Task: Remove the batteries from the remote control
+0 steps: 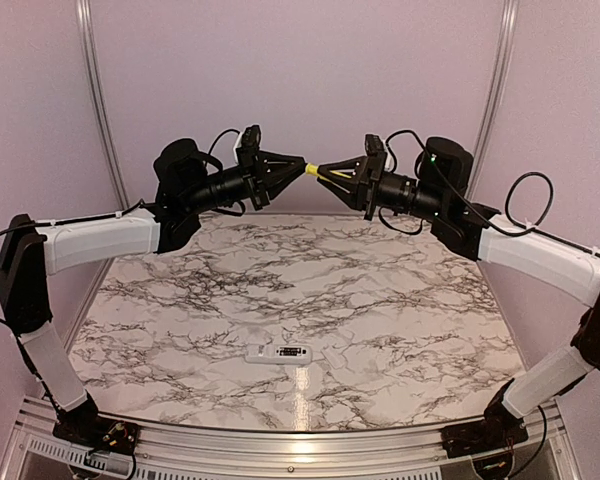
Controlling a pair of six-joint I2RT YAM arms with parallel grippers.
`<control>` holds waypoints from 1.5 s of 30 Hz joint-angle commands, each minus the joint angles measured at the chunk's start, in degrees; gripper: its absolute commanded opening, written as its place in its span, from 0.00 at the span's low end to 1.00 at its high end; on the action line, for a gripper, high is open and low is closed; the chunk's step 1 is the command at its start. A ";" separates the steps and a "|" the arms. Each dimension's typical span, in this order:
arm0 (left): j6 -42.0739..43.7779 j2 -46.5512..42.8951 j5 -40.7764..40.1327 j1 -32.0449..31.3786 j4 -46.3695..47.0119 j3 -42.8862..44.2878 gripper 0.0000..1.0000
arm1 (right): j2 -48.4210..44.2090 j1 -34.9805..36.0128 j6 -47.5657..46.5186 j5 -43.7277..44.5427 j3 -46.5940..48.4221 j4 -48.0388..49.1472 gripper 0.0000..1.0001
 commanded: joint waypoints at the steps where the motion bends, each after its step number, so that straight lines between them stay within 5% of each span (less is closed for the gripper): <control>1: 1.73 0.41 -0.10 -0.37 -0.10 0.30 0.00 | 0.08 0.21 -1.42 -0.33 2.75 0.02 0.02; 3: 1.87 0.18 -0.05 -0.37 0.24 -0.17 0.00 | -0.42 0.21 -2.11 -0.08 2.50 -0.46 0.00; 10: 8.85 -3.42 -1.24 -0.28 -8.11 -1.17 0.77 | -2.69 0.21 -7.38 0.72 2.15 -6.34 0.00; 13: 12.48 -6.07 -2.22 -0.28 -12.83 -2.68 0.98 | -3.90 0.13 -10.36 1.39 2.03 -10.00 0.00; 24: 35.50 -18.70 -18.12 -0.11 -42.30 -4.86 0.99 | -4.80 -0.09 -24.19 3.07 7.31 -27.95 0.00; 31: 48.52 -25.33 -27.39 0.42 -52.68 -6.96 0.99 | -3.33 -0.12 -35.12 3.31 13.23 -40.03 0.00; 45: 81.15 -24.17 -27.54 -2.55 -66.97 -14.98 0.94 | -4.23 -0.14 -44.65 6.61 14.85 -59.33 0.00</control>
